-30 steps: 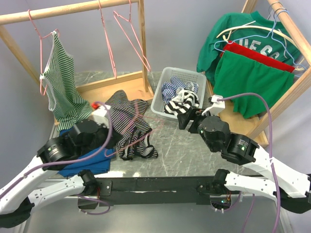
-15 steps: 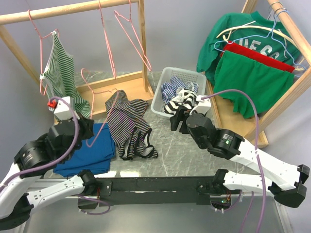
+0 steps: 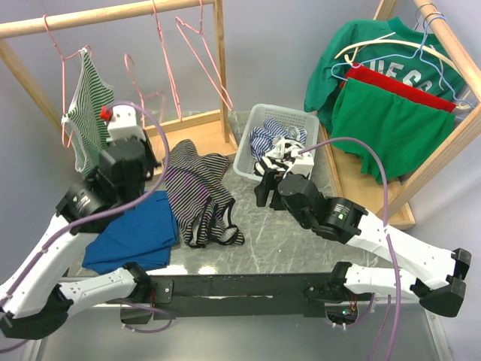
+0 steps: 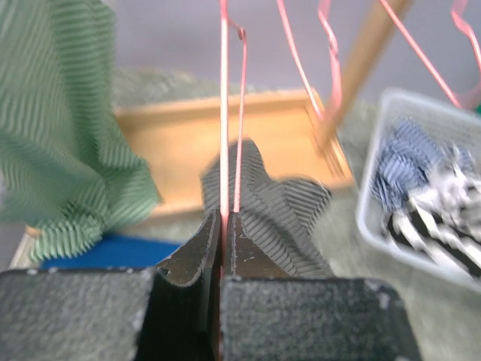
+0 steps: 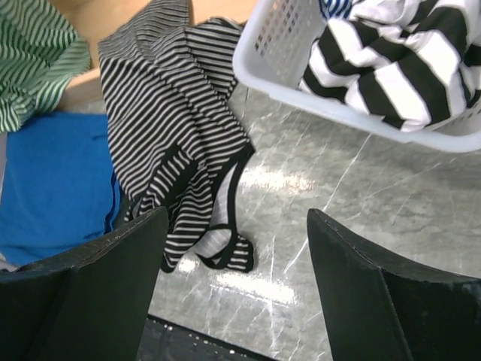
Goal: Remove the tank top from the hanger
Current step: Place the hanger at the clothesline.
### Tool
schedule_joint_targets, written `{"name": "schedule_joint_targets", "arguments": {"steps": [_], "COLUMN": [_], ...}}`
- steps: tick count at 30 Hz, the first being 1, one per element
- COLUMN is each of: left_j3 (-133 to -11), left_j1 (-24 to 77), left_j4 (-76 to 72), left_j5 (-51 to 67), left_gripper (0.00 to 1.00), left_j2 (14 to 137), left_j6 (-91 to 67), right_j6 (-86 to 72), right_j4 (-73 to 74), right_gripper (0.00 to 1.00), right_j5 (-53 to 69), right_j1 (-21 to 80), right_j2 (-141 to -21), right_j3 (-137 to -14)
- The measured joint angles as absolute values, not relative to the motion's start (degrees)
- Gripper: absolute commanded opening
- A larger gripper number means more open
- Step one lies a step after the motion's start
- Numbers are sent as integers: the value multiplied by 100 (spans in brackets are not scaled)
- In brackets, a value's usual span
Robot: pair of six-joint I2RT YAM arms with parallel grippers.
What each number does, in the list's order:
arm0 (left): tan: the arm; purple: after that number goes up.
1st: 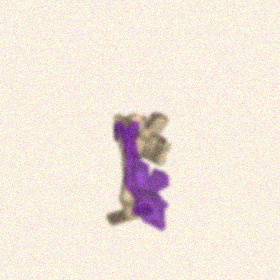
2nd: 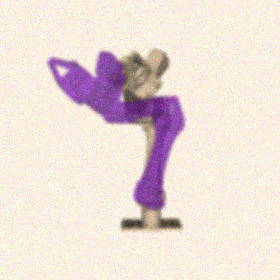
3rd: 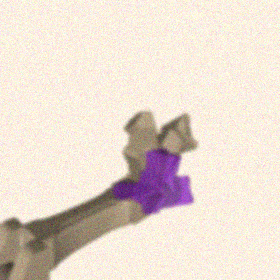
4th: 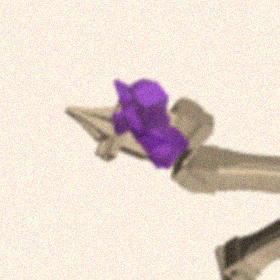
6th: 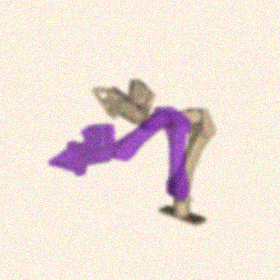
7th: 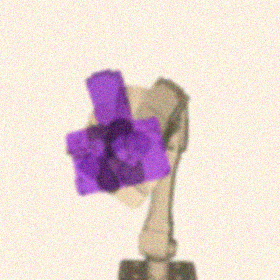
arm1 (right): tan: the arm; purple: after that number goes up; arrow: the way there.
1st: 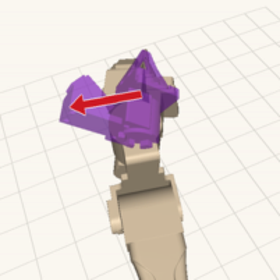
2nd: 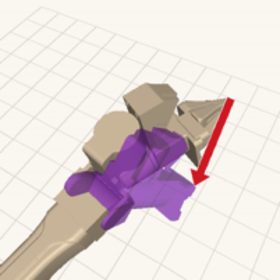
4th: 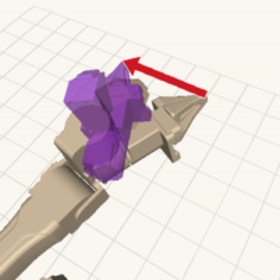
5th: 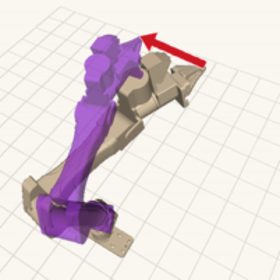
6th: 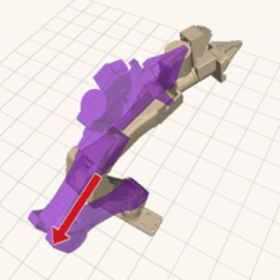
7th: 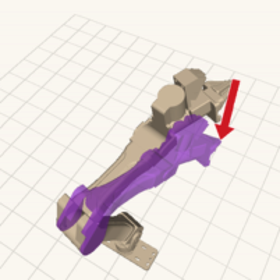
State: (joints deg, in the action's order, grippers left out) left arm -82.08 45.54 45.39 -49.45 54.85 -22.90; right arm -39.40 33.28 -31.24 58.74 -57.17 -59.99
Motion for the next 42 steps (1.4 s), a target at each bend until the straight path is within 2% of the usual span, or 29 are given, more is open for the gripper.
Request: {"name": "schedule_joint_targets", "arguments": {"steps": [9,18,32,42], "left_j3": [-8632,-8853,-9131,-10363], "left_j1": [2475,1739,1726,1573], "left_j4": [3588,3258,3085,3026], "left_j5": [-3323,-1621,-1468,-1739], "left_gripper": [1,1,1,1], "left_j2": [6156,6366,6101,7321], "left_j6": [-1264,-858,-670,-493], "right_j6": [-4027,-4069,-4060,-4045], "right_j4": [3297,3203,3006,3004], "right_gripper": [82,83,83,83], "right_j5": [-2904,-2880,-2882,-2877], "right_j1": [5874,5874,5874,5872], "right_j2": [-5793,-5791,-5787,-5787], "right_j3": [-5972,-5697,-5498,-5498]}}
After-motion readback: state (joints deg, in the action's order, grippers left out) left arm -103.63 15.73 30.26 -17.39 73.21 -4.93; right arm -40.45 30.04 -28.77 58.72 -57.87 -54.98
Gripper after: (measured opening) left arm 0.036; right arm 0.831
